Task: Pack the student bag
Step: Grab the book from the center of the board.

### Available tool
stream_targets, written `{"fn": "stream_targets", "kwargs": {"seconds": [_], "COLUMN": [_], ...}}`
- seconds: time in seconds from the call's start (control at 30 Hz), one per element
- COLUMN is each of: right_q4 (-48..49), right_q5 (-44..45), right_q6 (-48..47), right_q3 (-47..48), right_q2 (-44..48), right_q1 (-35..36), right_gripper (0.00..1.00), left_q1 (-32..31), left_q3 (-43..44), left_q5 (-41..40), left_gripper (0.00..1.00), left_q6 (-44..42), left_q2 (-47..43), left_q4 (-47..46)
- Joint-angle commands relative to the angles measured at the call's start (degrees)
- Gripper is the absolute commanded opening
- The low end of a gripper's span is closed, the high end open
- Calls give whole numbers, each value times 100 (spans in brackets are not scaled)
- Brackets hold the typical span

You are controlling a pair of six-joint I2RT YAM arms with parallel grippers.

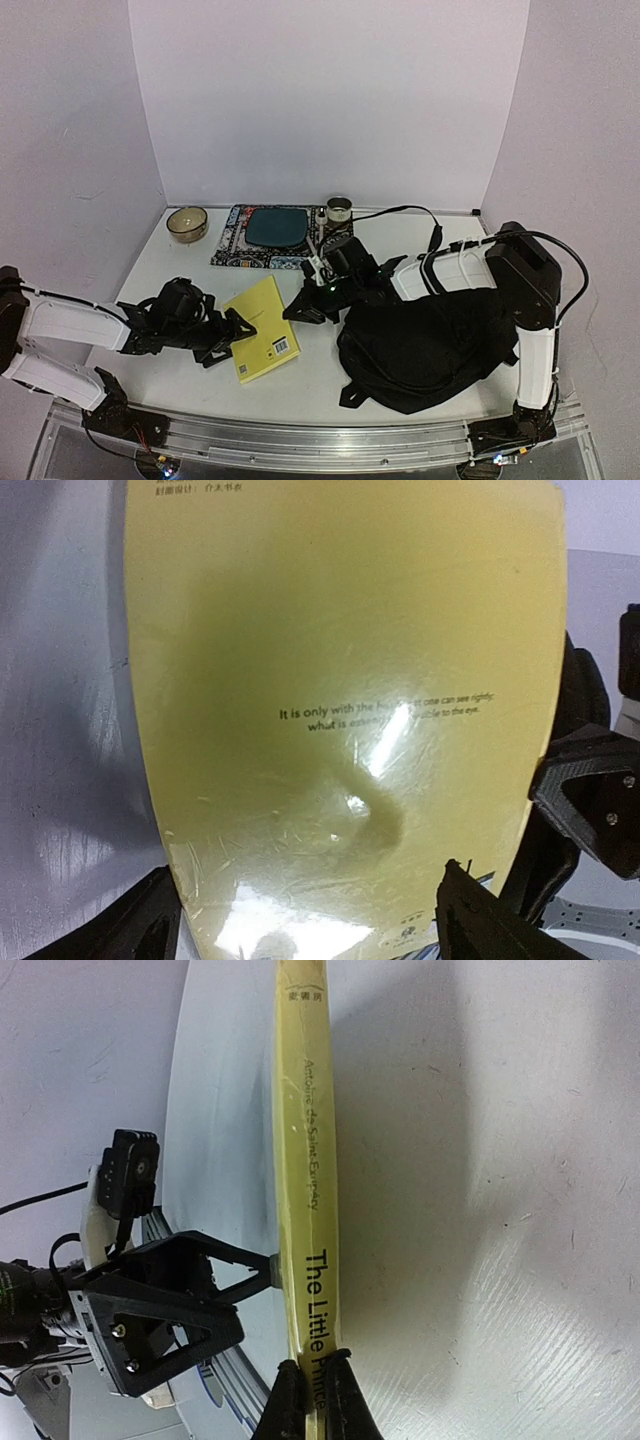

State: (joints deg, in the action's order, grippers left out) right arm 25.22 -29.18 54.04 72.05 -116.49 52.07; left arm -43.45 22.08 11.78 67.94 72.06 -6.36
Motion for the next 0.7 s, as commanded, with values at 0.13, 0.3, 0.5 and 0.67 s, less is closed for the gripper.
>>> {"fn": "stream_targets", "kwargs": {"seconds": [0.13,0.3,0.5,0.67], "right_q4": [7,51,218,397], "right_q5": [-193,-118,46,75], "right_q6": [254,493,844,1102], "right_q3": [26,11,-80,-82], "right_q2": [551,674,875,948], "right_q1": [-155,-270,-404,-425], "right_gripper": [0,0,0,0], "left_q1": [8,-1,-34,-140], "left_q3": [-417,-426,-430,-261], "left_q5": [-410,-401,-467,-449], "left_gripper": [95,96,98,99], "left_q6": [380,564,840,938], "left_q2": [-784,-669,-580,-303], "left_q4": [-586,-597,-662,-959]}}
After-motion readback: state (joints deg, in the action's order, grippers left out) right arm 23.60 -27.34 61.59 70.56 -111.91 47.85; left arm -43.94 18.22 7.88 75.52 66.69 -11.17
